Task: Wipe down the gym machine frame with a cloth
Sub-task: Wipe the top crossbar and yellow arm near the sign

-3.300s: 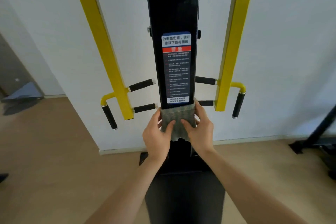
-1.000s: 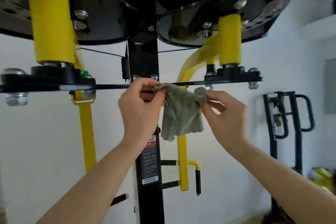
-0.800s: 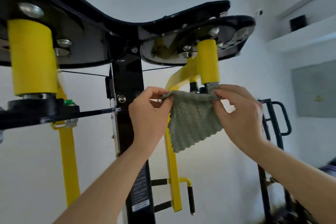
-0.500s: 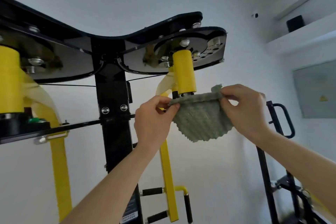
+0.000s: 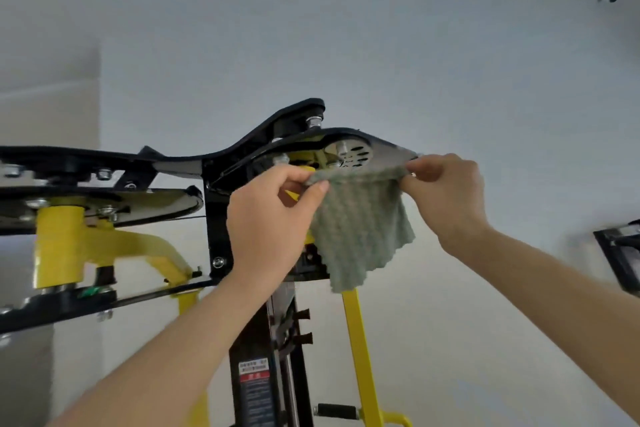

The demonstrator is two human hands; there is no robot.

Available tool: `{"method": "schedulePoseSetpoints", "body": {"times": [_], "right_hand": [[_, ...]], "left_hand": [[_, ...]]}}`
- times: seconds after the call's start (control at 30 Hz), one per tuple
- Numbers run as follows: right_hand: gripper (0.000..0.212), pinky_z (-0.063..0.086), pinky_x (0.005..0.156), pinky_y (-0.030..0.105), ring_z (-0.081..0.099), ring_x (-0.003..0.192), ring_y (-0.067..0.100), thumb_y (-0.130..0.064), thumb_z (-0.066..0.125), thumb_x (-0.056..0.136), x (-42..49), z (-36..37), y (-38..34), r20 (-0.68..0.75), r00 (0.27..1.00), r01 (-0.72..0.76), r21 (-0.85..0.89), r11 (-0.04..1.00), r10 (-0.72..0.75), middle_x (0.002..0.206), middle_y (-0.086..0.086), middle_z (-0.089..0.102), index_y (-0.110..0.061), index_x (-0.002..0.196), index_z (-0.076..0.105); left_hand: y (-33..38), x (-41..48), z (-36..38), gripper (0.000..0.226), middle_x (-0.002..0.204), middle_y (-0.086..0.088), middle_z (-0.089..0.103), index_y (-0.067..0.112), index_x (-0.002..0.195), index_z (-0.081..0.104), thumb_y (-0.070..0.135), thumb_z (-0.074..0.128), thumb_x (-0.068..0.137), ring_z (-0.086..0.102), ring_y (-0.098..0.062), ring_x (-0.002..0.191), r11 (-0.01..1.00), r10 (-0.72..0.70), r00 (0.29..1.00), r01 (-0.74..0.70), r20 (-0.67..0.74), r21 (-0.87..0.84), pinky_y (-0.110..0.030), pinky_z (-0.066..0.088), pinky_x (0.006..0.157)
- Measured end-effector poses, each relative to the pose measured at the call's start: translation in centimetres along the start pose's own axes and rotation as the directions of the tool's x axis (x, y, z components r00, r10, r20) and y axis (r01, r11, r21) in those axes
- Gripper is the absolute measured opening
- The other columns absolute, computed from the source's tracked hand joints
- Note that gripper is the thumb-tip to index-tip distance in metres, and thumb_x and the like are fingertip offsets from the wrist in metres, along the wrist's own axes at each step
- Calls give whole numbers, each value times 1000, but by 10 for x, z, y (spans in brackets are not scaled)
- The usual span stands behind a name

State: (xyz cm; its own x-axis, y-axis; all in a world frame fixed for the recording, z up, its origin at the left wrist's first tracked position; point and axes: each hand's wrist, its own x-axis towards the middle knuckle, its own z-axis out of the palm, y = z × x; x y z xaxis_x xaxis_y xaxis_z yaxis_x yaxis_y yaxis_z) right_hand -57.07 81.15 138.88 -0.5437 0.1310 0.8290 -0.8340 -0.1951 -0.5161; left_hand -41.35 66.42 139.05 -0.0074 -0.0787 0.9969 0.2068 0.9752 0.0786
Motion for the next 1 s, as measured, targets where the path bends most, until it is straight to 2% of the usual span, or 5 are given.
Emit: {"method": "schedulePoseSetpoints", "body": {"times": [0.17,0.37,0.53,0.83,1.0], "right_hand": [[16,60,69,33,70,75,14,-13,73,74,50,7,-35,-34,998,-37,198,980,44,72,-10,71,-29,71,72],[22,62,78,30,72,80,16,-3,74,74,98,19,-61,8,999,-43,210,977,43,79,-1,73,-25,70,68],[13,62,79,29,73,89,20,-4,73,82,95,24,-53,431,902,-77,101,992,26,91,6,77,-15,85,80],[19,53,94,30,70,104,7,-30,71,92,86,3,-52,694,703,111,108,988,-155,108,-12,76,-34,111,76],[18,55,97,34,71,101,10,-24,72,92,88,-1,-43,664,706,199,151,968,-248,102,-7,78,-22,109,79]], "left_hand": [[33,60,-8,12,71,20,67,34,85,71,44,78,85,64,2,67,990,47,997,-39,-57,134,-16,49,66],[33,123,-5,16,72,19,65,33,82,68,43,80,81,66,-7,78,956,-76,997,77,-15,282,-22,42,61],[18,136,-3,22,99,2,69,31,86,69,36,86,73,67,-22,93,897,-281,926,159,252,413,-40,56,85],[21,125,-19,21,102,13,76,34,89,82,52,70,89,66,-8,105,986,-169,797,144,580,90,-30,49,95],[28,121,-15,12,96,17,77,32,98,81,37,74,89,68,0,100,995,-31,787,-33,616,93,-26,51,96]]}}
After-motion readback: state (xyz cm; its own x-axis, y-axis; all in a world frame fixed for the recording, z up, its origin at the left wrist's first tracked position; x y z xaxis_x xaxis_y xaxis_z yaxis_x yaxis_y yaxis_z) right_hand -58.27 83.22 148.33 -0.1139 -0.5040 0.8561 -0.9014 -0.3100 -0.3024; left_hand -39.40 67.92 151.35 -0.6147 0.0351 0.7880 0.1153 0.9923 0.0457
